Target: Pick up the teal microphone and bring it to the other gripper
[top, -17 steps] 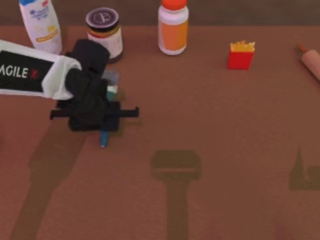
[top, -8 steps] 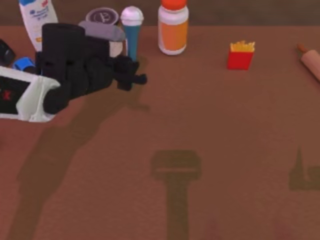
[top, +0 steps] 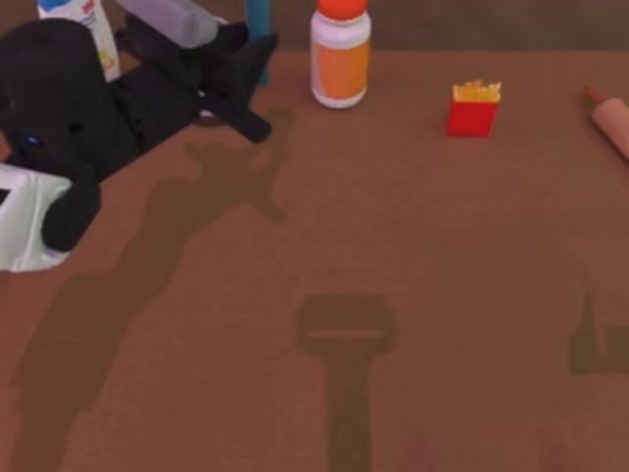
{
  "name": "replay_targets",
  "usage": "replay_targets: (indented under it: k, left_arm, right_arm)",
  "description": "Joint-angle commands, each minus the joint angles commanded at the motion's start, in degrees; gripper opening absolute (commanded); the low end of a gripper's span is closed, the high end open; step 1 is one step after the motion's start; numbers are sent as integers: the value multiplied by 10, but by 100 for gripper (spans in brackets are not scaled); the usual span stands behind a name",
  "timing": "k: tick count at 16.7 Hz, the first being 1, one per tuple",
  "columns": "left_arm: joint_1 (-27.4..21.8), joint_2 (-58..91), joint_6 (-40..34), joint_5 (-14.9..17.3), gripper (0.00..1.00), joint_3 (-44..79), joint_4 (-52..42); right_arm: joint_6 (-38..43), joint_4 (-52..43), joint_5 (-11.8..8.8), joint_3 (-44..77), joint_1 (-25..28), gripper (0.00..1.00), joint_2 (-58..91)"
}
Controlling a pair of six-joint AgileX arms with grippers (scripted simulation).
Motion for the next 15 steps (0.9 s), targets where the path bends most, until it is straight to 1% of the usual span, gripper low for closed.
replay_targets:
  k: [4,6,7,9,14,15]
  left_arm:
    - [0,-3,2,3,0,-2,6]
    - [-5,-2,2,-1,0,0,5]
    - [-12,-6,1,-8,0,-3,7]
    - [-40,-20,-2,-38,0,-15,17]
    - [-142,-70,-19,-151,0,-58,51]
    - [-159,-78,-21,-168,0,-64,57]
  right_arm:
    - [0,0,0,0,0,100,0]
    - [0,0,0,0,0,100,0]
    - [0,0,0,0,0,100,0]
    - [0,0,0,0,0,100,0]
    - [0,0,0,0,0,100,0]
    - [0,0,0,0,0,100,0]
